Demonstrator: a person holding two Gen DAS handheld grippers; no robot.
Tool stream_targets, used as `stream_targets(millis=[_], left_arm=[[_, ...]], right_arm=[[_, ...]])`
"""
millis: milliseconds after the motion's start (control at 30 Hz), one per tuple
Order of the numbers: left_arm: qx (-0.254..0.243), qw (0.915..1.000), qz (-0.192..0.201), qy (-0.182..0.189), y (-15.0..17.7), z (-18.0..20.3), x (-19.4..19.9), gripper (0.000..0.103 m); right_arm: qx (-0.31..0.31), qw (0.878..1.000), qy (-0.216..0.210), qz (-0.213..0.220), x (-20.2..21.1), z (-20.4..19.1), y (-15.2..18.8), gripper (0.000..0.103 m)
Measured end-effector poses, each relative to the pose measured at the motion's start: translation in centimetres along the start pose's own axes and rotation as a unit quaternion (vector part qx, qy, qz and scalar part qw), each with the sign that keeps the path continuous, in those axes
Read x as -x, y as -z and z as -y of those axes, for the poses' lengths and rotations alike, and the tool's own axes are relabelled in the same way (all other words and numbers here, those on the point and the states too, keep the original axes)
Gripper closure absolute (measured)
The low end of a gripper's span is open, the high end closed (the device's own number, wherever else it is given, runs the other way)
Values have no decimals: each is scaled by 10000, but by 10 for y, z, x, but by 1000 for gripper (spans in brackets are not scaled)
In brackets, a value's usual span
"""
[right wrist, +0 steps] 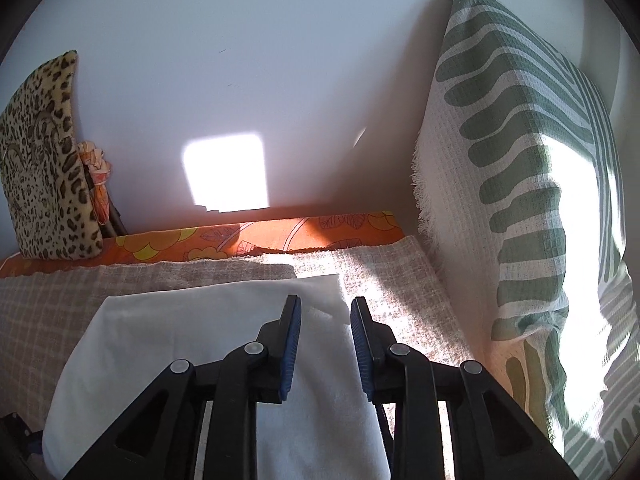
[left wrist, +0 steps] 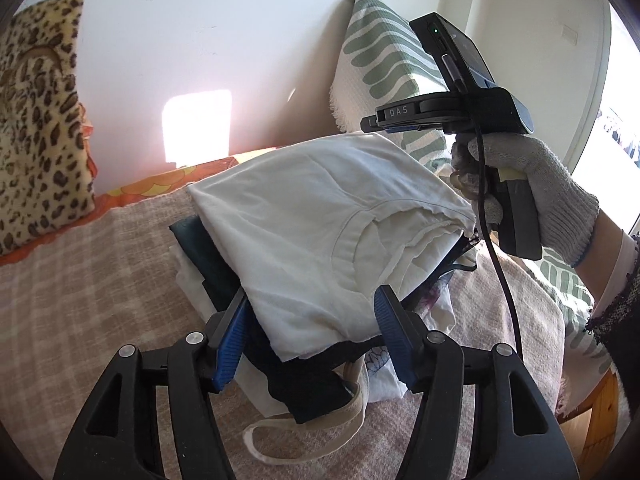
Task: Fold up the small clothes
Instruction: 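Lower the T-shirt onto the dark clothes stack and open both tools, then withdraw both open tools from the stacked clothes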
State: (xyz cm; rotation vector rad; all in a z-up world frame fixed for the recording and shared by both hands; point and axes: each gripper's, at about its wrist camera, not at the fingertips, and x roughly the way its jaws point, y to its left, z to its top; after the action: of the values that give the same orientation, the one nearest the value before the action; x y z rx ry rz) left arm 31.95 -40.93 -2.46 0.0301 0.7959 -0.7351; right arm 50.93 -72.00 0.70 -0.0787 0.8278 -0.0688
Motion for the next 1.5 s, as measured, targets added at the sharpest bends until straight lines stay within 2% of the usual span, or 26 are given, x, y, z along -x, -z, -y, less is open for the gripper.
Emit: stream_targets(millis=[67,100,167,233,367,533,633,900,1000,1033,1133,1233,1500], left_arm=[[-18,9999,-34,-106,1,-2,6,41],[-8,9999,-54,-155,1,-5,8,40],[-9,9997,-89,-231,6,-9,14,32],[-11,9994,-96,-327,10,-13,19,30],[122,9991,-166,-378,16,-24,29,30],[137,9989,-41,-442,21,-26,53,30],[115,9988,2,-486,23,-25,68,30],[46,9978,356,-555,31,-18,123,29],[12,9971,494,-582,36,-17,143,25],[-9,9968,539,-595,37,-16,149,24],[-50,9958,676,-618,43,-16,168,22],[-45,9952,765,-607,49,-16,186,21],[-207,9923,1004,-691,63,-12,222,8]], right_arm=[[-73,10000,2,33,6,1,1,53],[-94,9999,15,54,9,0,1,51],[-94,9999,51,94,18,-1,2,43],[-73,9998,119,143,29,-3,4,37],[-125,9996,32,242,49,-5,9,36],[-128,9995,-65,274,69,-13,18,35],[-68,9996,17,277,82,-19,24,34],[-107,9989,-3,464,130,-31,41,33],[-184,9984,-67,524,148,-37,52,33],[-209,9982,-88,551,154,-39,55,32],[-185,9976,-15,671,172,-51,68,18],[-79,9971,-80,753,188,-66,81,17],[200,9960,-128,866,217,-106,113,10]])
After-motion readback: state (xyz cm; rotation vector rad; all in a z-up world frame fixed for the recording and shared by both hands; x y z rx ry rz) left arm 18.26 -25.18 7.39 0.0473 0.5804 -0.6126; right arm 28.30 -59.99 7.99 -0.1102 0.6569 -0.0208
